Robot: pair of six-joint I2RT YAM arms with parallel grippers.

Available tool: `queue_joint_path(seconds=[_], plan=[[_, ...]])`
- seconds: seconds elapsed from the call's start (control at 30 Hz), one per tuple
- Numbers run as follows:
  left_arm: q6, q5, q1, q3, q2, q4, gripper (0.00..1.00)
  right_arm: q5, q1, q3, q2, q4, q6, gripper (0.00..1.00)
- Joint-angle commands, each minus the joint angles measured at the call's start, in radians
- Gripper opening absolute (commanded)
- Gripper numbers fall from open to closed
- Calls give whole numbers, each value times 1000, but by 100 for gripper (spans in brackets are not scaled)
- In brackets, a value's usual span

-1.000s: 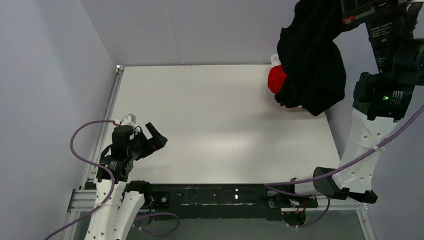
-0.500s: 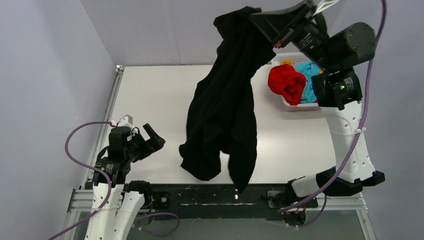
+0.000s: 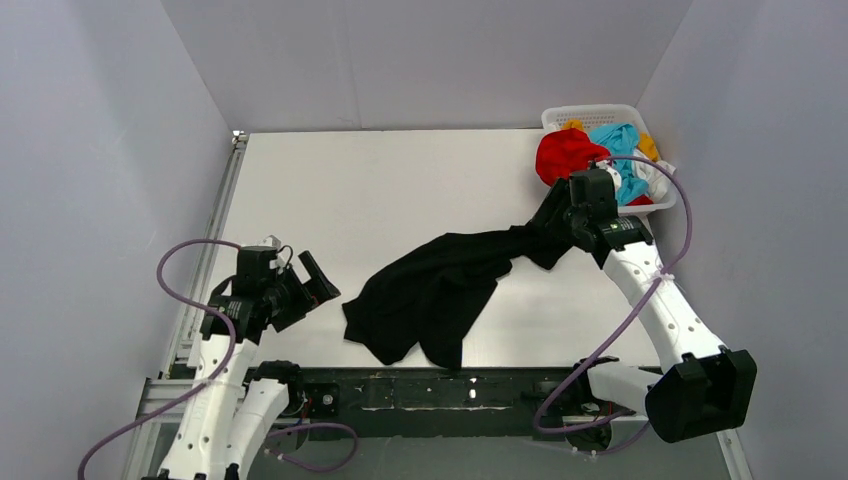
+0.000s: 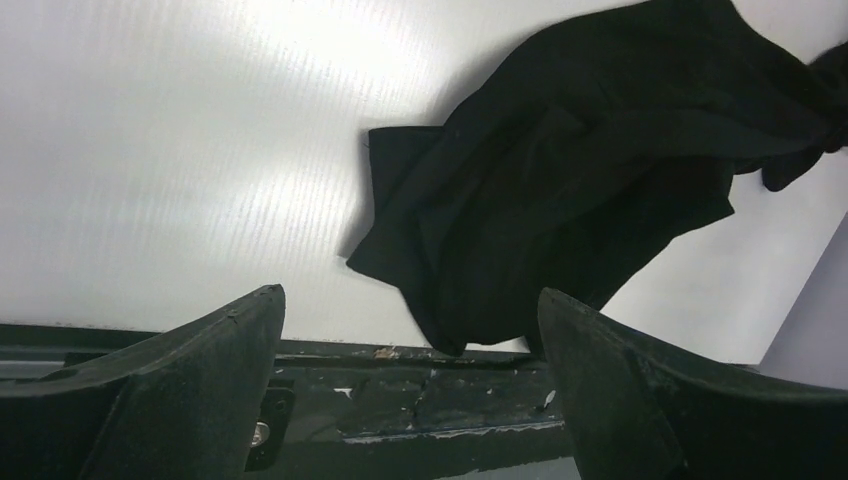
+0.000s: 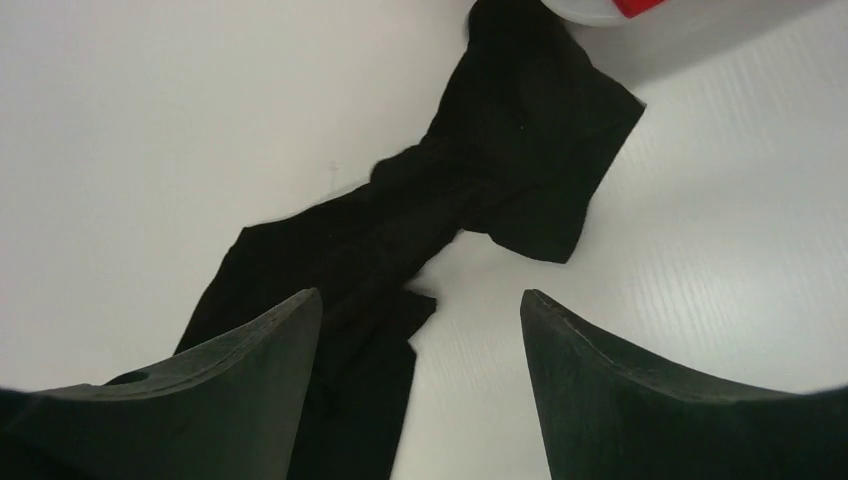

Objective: Fold and stack the t-shirts
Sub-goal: Move the tshirt to the center of the board, then flatten out the tshirt

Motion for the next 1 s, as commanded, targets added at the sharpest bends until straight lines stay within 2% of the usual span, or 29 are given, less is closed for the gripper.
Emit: queue_joint_path(seconds=[0.0, 0.1, 0.23, 0.33, 0.5, 0.6, 0.8, 0.87, 0.97], plan=[[-36, 143, 1, -53, 114, 34, 100, 100, 0, 46, -54, -27, -83, 82], [-47, 216, 0, -70, 208, 87, 100, 12, 5, -8, -97, 78, -165, 83], [-28, 241, -1, -81, 322, 102, 100, -116, 39, -55, -85, 151, -276, 84], [-33, 250, -4, -86, 399, 127, 99, -114, 70, -51, -36, 167, -326, 84], [-40, 249, -42, -86, 492, 168, 100, -85, 77, -14, 60, 164, -275, 84], [-43, 230, -71, -85, 549, 184, 91, -89, 80, -12, 96, 175, -241, 84], [-59, 182, -150, -81, 636, 196, 87, 21, 80, 5, 134, 156, -186, 85], [-70, 158, -193, -78, 666, 206, 79, 41, 78, 6, 144, 146, -175, 85], [-88, 160, -234, -75, 719, 235, 61, 47, 78, 1, 154, 140, -165, 85]])
